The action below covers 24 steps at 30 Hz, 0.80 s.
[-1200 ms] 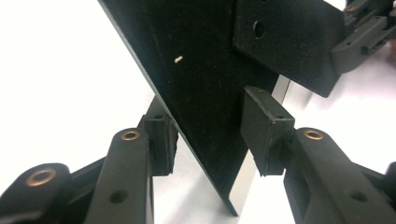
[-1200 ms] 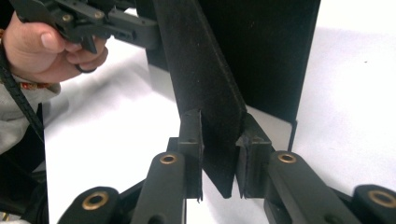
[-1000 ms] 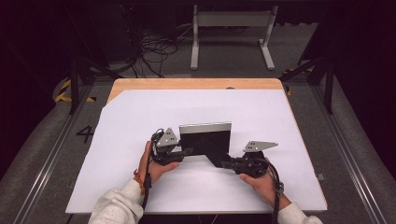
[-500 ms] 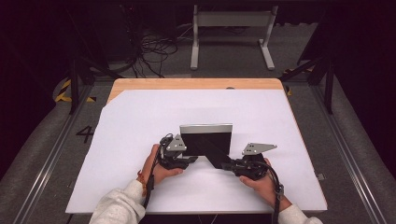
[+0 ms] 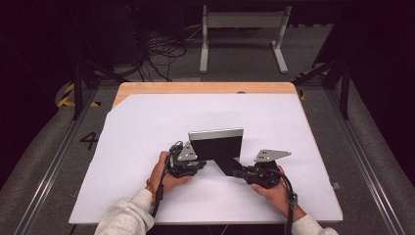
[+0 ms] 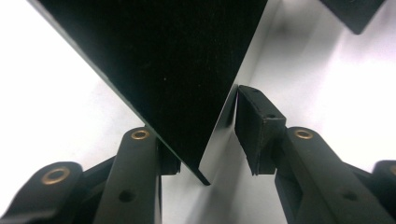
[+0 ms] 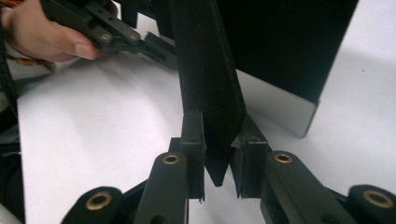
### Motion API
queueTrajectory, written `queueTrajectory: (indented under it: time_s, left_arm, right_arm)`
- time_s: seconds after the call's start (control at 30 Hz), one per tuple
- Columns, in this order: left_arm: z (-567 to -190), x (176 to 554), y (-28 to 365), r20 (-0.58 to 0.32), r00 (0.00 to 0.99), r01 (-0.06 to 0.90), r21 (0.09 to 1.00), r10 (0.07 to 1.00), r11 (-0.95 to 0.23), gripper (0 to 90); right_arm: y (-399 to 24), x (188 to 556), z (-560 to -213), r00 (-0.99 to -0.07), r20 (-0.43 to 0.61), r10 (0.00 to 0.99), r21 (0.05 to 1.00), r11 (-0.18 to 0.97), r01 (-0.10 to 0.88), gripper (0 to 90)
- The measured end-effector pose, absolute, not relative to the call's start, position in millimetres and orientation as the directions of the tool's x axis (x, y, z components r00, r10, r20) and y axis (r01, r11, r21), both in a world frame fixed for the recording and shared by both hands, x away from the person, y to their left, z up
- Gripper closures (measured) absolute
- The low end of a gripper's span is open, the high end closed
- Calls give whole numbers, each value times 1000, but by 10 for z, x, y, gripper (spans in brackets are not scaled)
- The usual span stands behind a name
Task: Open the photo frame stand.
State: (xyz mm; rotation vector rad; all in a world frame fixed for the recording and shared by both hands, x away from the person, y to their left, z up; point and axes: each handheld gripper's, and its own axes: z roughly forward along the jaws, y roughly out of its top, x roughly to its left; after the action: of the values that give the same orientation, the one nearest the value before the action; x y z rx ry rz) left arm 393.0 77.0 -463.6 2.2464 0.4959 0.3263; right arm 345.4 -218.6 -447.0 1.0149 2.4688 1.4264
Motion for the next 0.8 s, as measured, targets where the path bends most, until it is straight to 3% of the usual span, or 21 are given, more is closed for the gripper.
queueTrajectory:
  time_s: [0.5, 0.8]
  left_arm:
    - [-4621, 3983, 751, 192, 851, 201, 741, 488, -641, 583]
    - [-4539, 3995, 910, 99, 862, 224, 805, 497, -550, 516]
  right_arm:
    - [-2124, 3446, -4498, -777, 207, 595, 794, 362, 489, 824]
    - [-2102, 3415, -4520, -779, 188, 599, 784, 386, 486, 829]
